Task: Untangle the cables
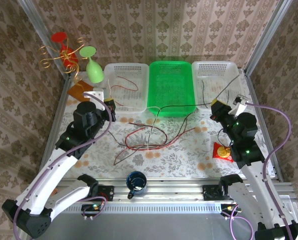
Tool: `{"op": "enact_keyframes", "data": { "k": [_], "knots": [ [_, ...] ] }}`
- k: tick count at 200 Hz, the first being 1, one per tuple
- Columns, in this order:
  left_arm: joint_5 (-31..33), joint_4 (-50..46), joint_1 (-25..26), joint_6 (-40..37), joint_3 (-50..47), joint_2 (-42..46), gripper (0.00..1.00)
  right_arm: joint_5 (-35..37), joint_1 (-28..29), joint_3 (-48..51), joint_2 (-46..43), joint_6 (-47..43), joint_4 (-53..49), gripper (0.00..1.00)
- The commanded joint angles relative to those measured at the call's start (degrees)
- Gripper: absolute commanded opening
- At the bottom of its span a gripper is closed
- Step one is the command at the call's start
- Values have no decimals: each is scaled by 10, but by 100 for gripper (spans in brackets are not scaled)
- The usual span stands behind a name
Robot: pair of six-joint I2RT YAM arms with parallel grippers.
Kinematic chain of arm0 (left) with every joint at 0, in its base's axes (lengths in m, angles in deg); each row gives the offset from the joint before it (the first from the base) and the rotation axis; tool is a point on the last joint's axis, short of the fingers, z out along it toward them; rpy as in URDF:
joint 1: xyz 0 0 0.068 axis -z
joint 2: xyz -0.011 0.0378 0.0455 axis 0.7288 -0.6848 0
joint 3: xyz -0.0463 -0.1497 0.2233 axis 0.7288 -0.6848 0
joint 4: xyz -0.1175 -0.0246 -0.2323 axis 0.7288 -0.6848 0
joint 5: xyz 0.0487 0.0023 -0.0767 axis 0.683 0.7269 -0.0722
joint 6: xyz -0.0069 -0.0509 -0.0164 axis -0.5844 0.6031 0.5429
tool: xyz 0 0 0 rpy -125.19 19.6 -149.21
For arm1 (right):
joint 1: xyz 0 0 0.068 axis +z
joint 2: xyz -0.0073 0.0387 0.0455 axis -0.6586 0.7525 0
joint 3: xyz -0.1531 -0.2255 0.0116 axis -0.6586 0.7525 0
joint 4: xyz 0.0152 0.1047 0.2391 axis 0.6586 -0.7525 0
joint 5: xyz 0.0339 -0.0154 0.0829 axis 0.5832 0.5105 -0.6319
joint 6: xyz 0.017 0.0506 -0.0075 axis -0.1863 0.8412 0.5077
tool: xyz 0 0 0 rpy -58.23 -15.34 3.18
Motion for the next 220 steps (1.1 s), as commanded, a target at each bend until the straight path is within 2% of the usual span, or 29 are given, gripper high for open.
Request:
{"op": "enact_keyframes", "data": {
  "k": [1,35,71,96,136,170,200,220],
  "knots": [
    [38,-18,-10,-35,15,21,0,105,-17,-37,-12,-34,-74,0],
    [70,-28,-24,-46,16,41,0,132,-25,-56,-15,-78,-100,0],
    [137,-50,-56,-19,7,68,0,213,-33,-68,-14,-97,-138,0],
    [147,-47,-84,-4,-8,96,0,257,-43,-68,-18,-96,-160,0],
    [179,-60,-94,5,-14,116,0,311,-60,-63,-32,-99,-184,0],
    [129,-56,-102,15,-19,113,0,337,-73,-58,-38,-104,-192,0],
    [120,-78,-105,41,-14,90,0,391,-81,-27,-40,-118,-172,0],
    [90,-59,-106,54,-27,85,0,387,-96,-10,-39,-113,-176,0]
  ]
}}
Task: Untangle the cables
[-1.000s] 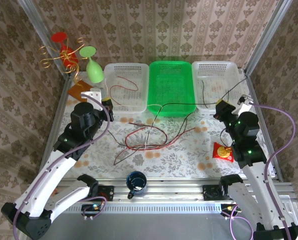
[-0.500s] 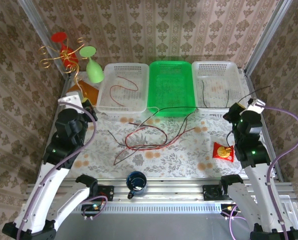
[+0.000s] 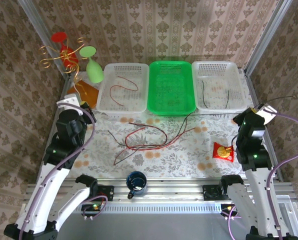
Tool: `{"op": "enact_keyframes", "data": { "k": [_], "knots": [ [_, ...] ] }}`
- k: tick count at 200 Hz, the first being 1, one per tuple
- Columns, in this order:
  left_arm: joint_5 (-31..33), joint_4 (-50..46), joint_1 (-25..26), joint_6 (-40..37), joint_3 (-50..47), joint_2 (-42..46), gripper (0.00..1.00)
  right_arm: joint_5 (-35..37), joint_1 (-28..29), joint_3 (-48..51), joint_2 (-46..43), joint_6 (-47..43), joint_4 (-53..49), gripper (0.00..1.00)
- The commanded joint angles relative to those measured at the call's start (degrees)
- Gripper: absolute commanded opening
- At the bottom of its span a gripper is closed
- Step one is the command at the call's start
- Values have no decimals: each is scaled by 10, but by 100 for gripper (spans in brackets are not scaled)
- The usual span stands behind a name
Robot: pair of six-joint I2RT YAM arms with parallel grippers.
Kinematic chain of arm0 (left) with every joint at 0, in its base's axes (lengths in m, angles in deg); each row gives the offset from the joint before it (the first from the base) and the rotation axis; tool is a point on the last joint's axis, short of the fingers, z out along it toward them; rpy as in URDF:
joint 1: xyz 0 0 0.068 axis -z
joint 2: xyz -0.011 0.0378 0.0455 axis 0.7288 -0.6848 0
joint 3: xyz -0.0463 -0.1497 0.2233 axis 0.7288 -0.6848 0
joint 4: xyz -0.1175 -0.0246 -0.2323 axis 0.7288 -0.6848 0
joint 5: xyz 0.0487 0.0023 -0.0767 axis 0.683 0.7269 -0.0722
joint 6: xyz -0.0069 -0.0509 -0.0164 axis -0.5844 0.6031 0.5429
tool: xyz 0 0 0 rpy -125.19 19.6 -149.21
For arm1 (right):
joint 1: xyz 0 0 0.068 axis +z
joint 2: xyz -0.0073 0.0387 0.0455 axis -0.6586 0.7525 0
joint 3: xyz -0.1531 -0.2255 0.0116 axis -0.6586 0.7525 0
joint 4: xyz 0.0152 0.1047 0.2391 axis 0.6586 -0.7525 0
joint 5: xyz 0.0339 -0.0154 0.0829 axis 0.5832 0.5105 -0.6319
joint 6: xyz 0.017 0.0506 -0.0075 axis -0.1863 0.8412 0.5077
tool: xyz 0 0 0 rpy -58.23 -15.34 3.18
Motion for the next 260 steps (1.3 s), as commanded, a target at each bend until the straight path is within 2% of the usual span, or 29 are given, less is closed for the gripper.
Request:
{"op": "enact_keyframes", "data": {
  "k": [1,35,58,83,112,131,157,180,192,214,260],
  "knots": [
    [-32,8,-6,27,-10,-2,0,52,-16,23,-4,-8,-2,0],
    [2,-34,-22,6,14,-6,0,75,-54,32,0,-49,5,0],
    [-19,-38,-60,18,23,1,0,46,-102,36,-6,-49,3,0],
    [-87,-35,-85,46,20,-8,0,-15,-129,50,-24,-23,16,0],
    [-201,11,-84,76,0,-21,0,-86,-129,55,-39,-8,39,0],
    [-240,21,-77,92,-3,-35,0,-118,-129,36,-40,-16,46,0],
    [-231,41,-33,97,-8,-46,0,-165,-127,-20,-30,-24,60,0],
    [-183,88,36,95,-21,-58,0,-198,-120,-92,6,-13,62,0],
    [-156,110,94,89,-25,-71,0,-228,-115,-130,30,-9,69,0],
    [-122,132,153,65,-18,-100,0,-286,-96,-204,77,-13,75,0],
    [-105,182,203,62,-21,-143,0,-290,-30,-338,185,-78,106,0]
  ]
}}
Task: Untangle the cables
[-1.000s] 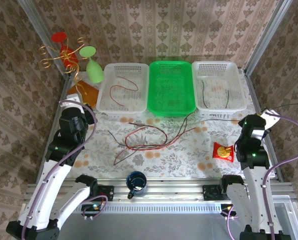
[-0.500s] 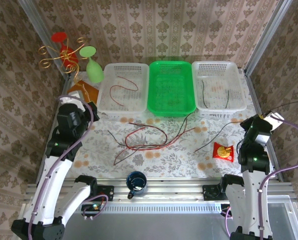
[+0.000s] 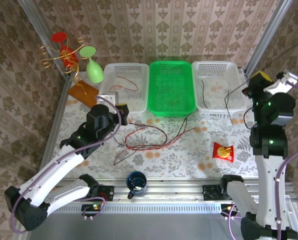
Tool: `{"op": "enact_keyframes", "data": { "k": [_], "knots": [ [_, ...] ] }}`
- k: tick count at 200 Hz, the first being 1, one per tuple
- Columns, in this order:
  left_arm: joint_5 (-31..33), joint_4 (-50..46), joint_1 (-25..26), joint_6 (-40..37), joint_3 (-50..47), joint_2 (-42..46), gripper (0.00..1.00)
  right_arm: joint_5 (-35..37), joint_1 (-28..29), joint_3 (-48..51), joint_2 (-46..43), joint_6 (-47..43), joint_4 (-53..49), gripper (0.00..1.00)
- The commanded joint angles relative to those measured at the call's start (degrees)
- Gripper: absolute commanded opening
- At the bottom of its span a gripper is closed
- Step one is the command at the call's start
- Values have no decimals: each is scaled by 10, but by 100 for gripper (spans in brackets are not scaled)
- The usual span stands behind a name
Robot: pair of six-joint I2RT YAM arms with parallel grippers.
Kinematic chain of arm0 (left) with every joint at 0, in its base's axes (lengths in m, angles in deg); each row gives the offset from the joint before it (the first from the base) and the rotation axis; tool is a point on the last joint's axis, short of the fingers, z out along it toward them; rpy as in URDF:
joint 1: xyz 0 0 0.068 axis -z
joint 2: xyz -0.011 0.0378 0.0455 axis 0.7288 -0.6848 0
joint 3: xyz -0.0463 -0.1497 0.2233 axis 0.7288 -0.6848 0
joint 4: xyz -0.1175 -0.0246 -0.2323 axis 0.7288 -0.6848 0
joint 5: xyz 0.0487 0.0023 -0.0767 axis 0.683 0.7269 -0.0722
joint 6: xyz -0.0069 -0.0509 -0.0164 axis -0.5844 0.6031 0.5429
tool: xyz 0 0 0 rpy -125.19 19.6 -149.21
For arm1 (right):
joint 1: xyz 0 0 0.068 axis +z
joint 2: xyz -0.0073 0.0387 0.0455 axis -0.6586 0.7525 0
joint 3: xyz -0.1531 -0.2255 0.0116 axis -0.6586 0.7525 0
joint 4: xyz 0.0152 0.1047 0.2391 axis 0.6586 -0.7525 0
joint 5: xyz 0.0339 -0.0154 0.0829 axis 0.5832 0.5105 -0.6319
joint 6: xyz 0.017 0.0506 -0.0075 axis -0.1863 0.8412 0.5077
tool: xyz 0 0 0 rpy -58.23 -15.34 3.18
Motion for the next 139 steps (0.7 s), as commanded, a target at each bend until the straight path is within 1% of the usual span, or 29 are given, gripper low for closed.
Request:
{"op": "enact_keyframes", "data": {
  "k": [1,21,37,72,91,116,139],
  "knots": [
    [25,55,14,-9,-3,-10,0,-25,26,-62,49,-51,31,0],
    [19,53,22,-6,6,-30,0,-26,31,-124,97,-77,50,0],
    [20,40,26,-4,15,-42,0,-37,31,-165,137,-119,65,0],
    [21,36,34,7,9,-39,0,-39,31,-209,220,-178,118,0],
    [29,33,40,16,2,-32,0,-46,31,-220,250,-179,132,0],
    [39,24,47,21,-2,-28,0,-65,32,-207,274,-167,159,0],
    [40,17,50,21,2,-27,0,-47,32,-177,294,-174,159,0]
  ]
}}
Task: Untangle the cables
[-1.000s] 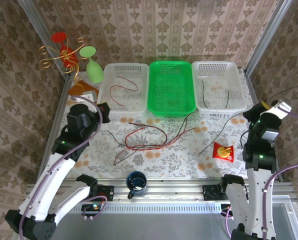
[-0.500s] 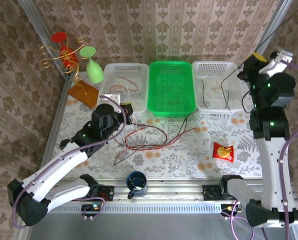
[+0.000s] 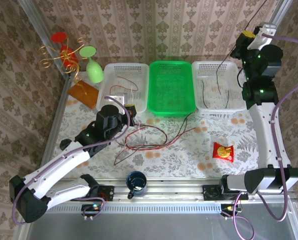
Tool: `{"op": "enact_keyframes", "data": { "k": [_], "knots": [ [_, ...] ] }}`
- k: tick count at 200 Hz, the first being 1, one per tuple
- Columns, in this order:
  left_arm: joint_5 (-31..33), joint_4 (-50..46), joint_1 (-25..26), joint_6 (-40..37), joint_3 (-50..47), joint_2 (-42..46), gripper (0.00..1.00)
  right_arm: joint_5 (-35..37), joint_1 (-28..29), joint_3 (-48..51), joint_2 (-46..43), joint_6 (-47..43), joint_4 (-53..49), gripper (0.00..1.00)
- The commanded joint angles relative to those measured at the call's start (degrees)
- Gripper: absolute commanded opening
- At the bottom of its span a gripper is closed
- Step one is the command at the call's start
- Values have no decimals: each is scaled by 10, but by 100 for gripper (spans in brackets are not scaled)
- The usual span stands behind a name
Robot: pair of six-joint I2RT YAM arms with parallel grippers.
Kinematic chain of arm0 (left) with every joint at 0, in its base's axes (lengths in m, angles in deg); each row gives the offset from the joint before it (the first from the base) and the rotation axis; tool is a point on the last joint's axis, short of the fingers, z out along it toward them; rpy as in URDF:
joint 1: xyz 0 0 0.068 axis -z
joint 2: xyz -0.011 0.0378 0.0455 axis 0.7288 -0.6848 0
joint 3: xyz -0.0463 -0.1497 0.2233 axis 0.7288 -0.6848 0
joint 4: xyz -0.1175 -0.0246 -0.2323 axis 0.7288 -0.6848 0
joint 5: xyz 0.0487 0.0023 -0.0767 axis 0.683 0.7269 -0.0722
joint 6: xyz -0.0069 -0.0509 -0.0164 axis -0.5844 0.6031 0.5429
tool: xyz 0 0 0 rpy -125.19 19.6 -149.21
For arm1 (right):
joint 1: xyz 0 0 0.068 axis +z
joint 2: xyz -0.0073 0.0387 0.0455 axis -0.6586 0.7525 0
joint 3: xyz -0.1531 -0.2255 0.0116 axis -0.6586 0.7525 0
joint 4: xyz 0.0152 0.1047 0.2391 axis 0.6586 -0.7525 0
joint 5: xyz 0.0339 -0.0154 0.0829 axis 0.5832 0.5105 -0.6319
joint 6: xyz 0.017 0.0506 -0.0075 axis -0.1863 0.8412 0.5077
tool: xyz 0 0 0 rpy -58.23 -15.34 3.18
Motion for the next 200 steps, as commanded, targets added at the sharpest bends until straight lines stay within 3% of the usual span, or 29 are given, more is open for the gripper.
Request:
{"op": "enact_keyframes", "data": {
  "k": [1,34,64,131,200],
  "knots": [
    [16,-9,6,12,2,12,0,0,2,25,11,-19,35,0],
    [20,-5,6,7,4,11,0,1,12,118,73,-47,0,0],
    [13,-13,7,7,10,11,0,83,50,150,138,-44,-81,0],
    [27,-23,9,19,-2,28,0,139,52,18,322,-13,-283,0],
    [31,-45,10,16,-1,42,0,82,14,-103,462,34,-408,0]
  ]
}}
